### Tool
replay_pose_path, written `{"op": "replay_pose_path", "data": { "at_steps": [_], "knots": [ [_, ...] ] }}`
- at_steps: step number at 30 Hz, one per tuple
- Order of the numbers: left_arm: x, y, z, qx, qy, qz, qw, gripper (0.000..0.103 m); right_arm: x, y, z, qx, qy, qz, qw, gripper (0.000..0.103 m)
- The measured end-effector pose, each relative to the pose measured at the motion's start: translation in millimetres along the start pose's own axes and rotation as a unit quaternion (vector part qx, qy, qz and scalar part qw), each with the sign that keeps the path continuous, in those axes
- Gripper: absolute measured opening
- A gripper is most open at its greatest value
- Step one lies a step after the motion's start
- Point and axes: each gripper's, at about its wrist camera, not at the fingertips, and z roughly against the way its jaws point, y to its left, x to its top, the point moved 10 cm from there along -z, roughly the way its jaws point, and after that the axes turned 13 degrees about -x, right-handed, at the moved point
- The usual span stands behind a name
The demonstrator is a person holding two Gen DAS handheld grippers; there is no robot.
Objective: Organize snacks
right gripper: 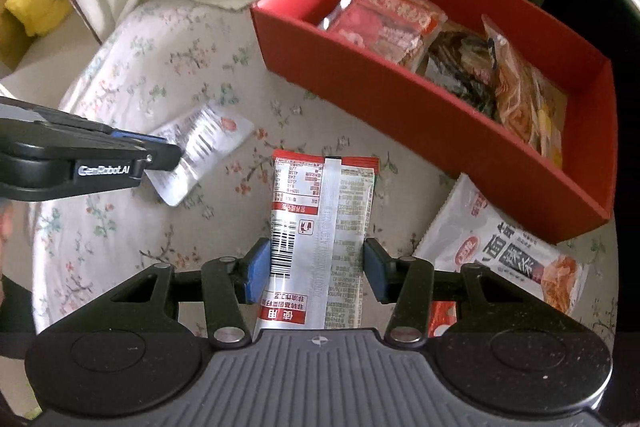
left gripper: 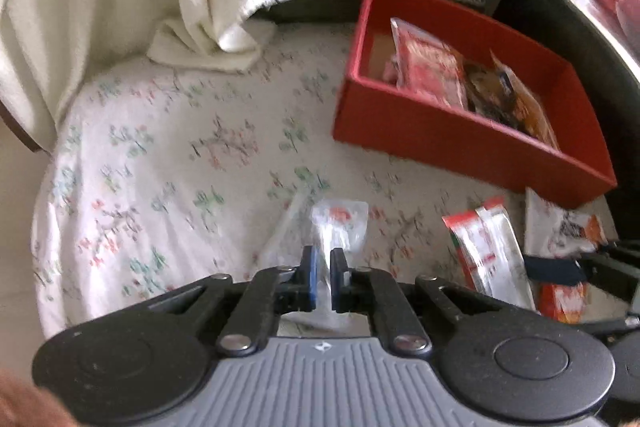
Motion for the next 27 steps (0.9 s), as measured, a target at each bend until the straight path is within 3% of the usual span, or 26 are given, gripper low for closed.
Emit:
{"op": "replay_pose_path", "data": {
  "at_steps": [2, 4, 6, 8, 9, 14, 16, 17, 18, 22, 27],
  "knots": [
    [-6.5, 6.4, -7.9, 0.025, 0.010, -0.001, 0.9996, 0.006, -1.0, 1.2, 0.1, 0.001, 0.001, 0.001, 1.000, 0.057],
    [-4.4, 11.0, -9.7, 0.046, -0.005, -0.011, 0.9989, 0.021, -1.4, 1.9, 0.1, 0.004, 0.001, -0.001, 1.000, 0.057],
    [5.5, 14.8, -6.9, 0.063, -0.023, -0.013, 0.9977, 0.052, -2.6, 2.5, -2.9, 0.005, 0.005, -0.002, 1.000, 0.057],
    [14.3, 17.0, -7.4, 0.061, -0.043, -0.007, 0.9972, 0.072, -4.9, 2.8, -7.2, 0.003, 0.010, 0.000, 1.000, 0.057],
    [16.8, 16.4, -10.8, 0.056, -0.045, -0.004, 0.9974, 0.074, -6.0, 2.8, -9.8, 0.002, 0.013, 0.001, 1.000, 0.057],
    [13.4, 12.2, -40.2, 0.047, -0.004, -0.032, 0.9983, 0.075, -12.1, 4.7, -21.6, -0.004, 0.027, 0.005, 1.000, 0.058],
    [11.9, 6.3, -39.1, 0.057, -0.016, -0.049, 0.9970, 0.065, -8.6, 5.7, -19.9, -0.001, 0.022, 0.001, 1.000, 0.058],
    [11.0, 3.3, -37.1, 0.051, -0.011, -0.043, 0.9977, 0.050, -6.6, 5.1, -17.8, 0.003, 0.020, -0.004, 1.000, 0.058],
    [10.2, 0.2, -34.5, 0.048, -0.005, -0.044, 0.9979, 0.047, -4.5, 4.2, -16.0, 0.005, 0.016, -0.008, 1.000, 0.057],
    [3.0, -2.3, -26.7, 0.031, 0.002, -0.025, 0.9992, 0.044, 3.9, -4.8, -1.3, 0.009, -0.007, -0.028, 1.000, 0.057],
    [6.6, -9.2, -7.8, 0.017, -0.018, -0.019, 0.9995, 0.041, 11.0, -17.6, 18.2, 0.017, -0.034, -0.054, 0.998, 0.057]
  ]
}}
